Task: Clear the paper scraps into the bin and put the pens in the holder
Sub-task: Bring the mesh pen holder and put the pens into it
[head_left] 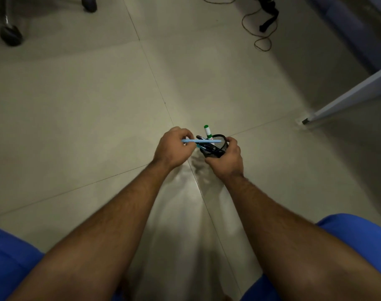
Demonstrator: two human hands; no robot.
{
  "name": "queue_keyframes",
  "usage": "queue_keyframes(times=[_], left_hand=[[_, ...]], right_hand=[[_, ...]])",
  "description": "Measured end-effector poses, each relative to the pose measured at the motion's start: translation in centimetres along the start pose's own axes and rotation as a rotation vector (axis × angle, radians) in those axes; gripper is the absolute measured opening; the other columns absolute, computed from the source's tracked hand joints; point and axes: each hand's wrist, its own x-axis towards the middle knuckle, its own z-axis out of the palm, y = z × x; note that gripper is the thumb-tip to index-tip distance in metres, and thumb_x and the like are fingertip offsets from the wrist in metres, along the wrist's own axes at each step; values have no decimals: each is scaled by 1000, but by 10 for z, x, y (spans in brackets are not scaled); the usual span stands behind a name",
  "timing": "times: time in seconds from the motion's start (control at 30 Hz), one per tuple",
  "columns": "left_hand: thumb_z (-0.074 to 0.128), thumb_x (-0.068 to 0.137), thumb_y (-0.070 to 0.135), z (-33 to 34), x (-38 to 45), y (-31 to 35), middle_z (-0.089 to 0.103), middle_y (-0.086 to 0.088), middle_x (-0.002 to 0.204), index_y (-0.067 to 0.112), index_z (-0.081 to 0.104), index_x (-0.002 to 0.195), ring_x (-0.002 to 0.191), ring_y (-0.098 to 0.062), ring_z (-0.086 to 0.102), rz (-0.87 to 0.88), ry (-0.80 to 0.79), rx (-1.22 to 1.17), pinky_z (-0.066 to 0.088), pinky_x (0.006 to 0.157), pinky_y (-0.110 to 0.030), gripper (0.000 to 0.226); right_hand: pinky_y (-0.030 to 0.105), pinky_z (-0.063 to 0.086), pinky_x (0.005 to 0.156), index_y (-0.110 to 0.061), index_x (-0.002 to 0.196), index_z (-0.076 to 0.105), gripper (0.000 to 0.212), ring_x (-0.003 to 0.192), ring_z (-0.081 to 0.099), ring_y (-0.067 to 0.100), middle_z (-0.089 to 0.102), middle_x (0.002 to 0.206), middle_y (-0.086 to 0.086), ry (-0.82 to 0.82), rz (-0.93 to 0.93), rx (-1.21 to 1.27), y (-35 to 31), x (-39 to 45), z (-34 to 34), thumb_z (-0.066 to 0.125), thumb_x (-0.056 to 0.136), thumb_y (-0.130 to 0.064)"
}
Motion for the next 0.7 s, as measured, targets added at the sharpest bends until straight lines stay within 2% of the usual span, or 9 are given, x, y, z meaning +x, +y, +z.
queue_keyframes(times=[0.13,0.3,0.4,0.57,0.7], left_hand=[[61,71,13,8,-3,10,54,3,85,18,69,93,74,-15,51,70,-35,34,41,66,-25,23],[60,73,8,12,-4,17,57,5,87,19,63,99,61,-5,47,17,102,-174,41,59,-21,28],[60,73,8,13,-2,17,56,0,86,26,56,100,61,-9,46,-57,190,-272,40,57,-20,33],[50,70,15,-2,10,25,56,-7,88,29,51,95,67,-19,51,-219,433,-390,42,59,-26,29],[51,74,17,-38,29,49,58,-6,84,25,51,94,73,-21,57,-277,532,-393,45,64,-28,22]], right_hand=[[45,51,94,-21,135,44,88,115,58,30,58,126,7,-15,-79,-34,-6,-4,6,83,58,-38],[43,56,88,-32,130,41,89,107,64,22,64,120,-2,-54,-40,52,-12,0,9,77,50,-49],[33,57,85,-30,133,38,88,102,65,16,64,120,-3,-111,-1,151,-17,-1,13,84,58,-37],[9,45,71,-22,141,34,90,101,60,13,59,118,-4,-151,21,284,-45,5,15,85,67,-25],[17,50,80,-23,138,35,86,107,62,15,58,119,-5,-101,-6,399,-87,11,-4,85,68,-21]])
